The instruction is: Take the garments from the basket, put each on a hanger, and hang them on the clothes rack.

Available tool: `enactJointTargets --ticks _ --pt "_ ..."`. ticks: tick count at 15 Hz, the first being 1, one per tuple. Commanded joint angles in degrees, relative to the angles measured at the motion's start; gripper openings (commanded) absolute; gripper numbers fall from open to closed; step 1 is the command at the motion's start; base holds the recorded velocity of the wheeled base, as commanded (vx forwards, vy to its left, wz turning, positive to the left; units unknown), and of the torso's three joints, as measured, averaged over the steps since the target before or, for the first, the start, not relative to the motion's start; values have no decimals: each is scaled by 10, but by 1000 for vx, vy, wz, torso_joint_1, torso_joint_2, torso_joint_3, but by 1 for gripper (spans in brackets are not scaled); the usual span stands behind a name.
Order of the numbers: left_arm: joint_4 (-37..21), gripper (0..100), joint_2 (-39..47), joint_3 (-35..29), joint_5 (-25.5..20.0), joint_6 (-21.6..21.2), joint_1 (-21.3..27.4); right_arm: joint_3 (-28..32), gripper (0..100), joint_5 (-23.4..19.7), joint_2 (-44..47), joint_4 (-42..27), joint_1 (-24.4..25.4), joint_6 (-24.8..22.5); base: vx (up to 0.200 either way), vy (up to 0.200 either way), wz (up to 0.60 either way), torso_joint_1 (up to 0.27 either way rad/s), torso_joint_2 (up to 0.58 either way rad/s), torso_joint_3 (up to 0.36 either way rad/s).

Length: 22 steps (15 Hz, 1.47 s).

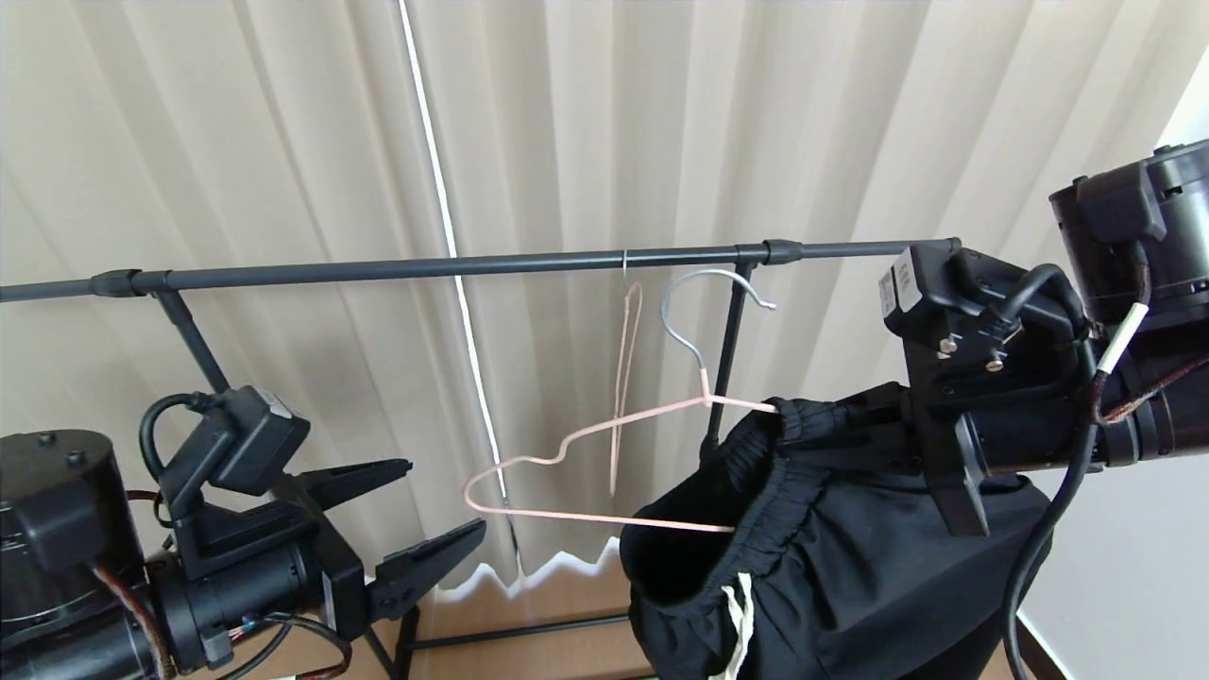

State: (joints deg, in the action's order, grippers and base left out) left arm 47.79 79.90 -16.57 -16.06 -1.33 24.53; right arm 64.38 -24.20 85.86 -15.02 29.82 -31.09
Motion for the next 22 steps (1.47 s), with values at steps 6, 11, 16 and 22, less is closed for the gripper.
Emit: enactJointTargets --ticks 6,11,16,22 --pt "-212 100 105 -149 168 131 166 -311 0 128 -86 370 1 0 0 0 0 0 0 0" --pt "-214 100 264 -242 226 175 205 -305 0 127 -86 375 1 1 0 0 0 0 0 0" --pt "-212 100 338 -338 286 196 226 -294 0 128 -87 375 1 1 0 0 0 0 0 0" --pt "-205 100 390 -367 323 200 244 -291 0 128 -95 375 2 2 0 0 0 0 0 0"
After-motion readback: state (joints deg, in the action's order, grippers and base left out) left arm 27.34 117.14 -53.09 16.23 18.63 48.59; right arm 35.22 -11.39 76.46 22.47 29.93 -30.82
